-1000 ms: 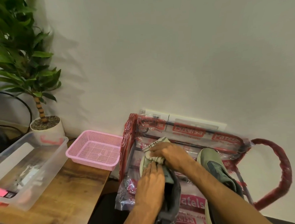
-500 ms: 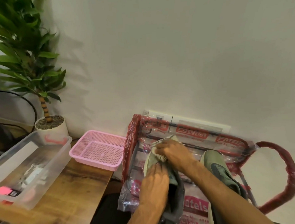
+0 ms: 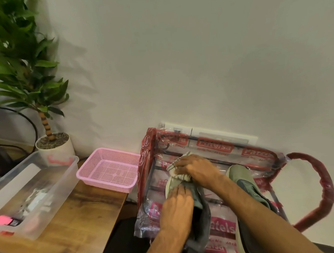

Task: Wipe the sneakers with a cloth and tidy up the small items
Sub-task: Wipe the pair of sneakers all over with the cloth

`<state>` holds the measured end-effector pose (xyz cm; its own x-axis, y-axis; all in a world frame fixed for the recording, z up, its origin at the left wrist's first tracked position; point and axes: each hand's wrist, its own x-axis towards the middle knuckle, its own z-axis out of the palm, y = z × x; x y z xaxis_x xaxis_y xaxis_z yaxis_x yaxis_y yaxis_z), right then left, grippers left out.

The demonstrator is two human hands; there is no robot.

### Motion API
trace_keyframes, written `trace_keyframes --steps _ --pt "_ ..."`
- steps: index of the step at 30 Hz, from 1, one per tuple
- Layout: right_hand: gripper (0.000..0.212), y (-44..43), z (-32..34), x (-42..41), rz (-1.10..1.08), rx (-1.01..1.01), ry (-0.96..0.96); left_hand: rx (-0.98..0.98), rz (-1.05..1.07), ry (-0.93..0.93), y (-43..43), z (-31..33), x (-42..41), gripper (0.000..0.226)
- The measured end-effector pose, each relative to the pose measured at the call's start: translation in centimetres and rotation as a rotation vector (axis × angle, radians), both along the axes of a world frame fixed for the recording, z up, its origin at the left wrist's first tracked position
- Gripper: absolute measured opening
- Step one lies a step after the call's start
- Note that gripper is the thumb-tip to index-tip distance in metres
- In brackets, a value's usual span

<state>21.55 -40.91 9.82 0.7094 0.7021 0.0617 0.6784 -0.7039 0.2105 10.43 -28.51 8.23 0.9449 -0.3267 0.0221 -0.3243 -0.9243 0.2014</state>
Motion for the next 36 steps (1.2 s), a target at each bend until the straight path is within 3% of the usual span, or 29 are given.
trace_keyframes --steps 2,7,12,18,22,28,32,36 --pt "0.036 0.4 0.3 0.2 -0.078 -0.017 -0.027 0.012 -0.001 0.012 0.0 0.2 0.1 0.066" --pt "0.033 2.1 -0.3 -1.8 0.105 0.017 0.051 -0.002 0.013 0.032 -0.2 -0.1 0.0 0.053" --pt "0.037 -1.1 1.0 -0.3 -0.139 0.027 -0.011 -0.034 -0.024 -0.052 0.1 -0.3 0.2 0.070" --pt "0.033 -0.6 -0.6 -1.6 0.057 0.062 0.023 -0.088 0.022 -0.011 -0.4 -0.7 -0.1 0.059" --pt "0.038 -2.4 0.6 -1.6 -0.186 0.094 -0.058 -0.076 0.014 -0.025 -0.2 -0.4 0.0 0.069" --pt "0.045 -1.8 0.6 -3.2 -0.096 0.082 0.063 -0.088 0.031 -0.012 -0.4 -0.7 -0.3 0.070" --pt "0.043 -2.4 1.1 -2.9 -0.262 0.099 -0.022 -0.116 0.027 -0.006 -0.2 -0.5 -0.3 0.073" --pt "0.047 -0.9 1.0 -3.5 -0.143 0.074 0.076 -0.167 0.062 0.013 -0.1 -0.5 -0.4 0.069"
